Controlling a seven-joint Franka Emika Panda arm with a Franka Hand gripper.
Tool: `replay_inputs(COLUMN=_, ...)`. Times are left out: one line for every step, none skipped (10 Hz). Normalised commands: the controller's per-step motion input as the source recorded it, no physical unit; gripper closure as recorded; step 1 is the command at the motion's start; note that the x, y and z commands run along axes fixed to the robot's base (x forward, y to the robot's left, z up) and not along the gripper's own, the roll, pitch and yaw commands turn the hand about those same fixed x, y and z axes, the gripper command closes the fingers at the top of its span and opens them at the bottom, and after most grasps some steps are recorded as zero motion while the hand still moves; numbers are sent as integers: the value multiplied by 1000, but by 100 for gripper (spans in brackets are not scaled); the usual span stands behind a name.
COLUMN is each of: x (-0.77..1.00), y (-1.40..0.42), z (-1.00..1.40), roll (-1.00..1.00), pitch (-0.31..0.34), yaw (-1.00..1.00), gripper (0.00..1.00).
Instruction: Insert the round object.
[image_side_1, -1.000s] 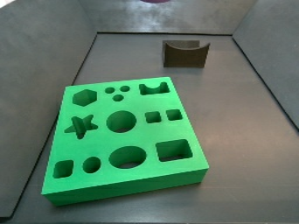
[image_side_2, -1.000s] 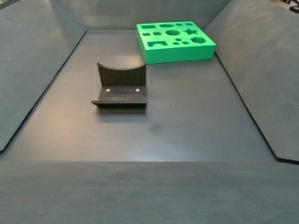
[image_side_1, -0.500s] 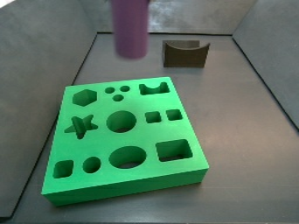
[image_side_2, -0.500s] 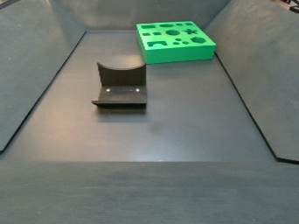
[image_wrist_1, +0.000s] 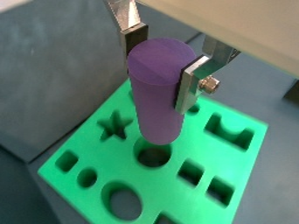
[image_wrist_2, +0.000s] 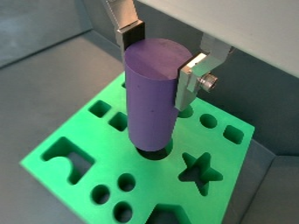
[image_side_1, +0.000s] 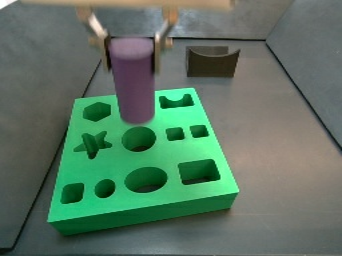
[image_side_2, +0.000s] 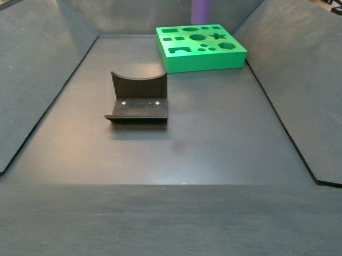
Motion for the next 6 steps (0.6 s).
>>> replay_inputs(x=23, y=-237, z=-571, roll=0, pitch=-11, yaw=-20, gripper=100)
replay_inputs(x=0, y=-129, z=-489, roll=0, pitch=0, yaw=0, gripper=100)
replay_inputs(x=-77, y=-63, z=-380, roll=0, pitch=-13, yaw=0, gripper=100)
replay_inputs(x=-40, y=-11, z=-406, roll=0, pitch=0, yaw=0, gripper=100)
replay_inputs(x=0, y=0, z=-509, roll=34, pitch=0, yaw=0, gripper=100)
replay_inputs(x=86, y=0, z=-791, roll=47, pitch=0, yaw=0, gripper=100)
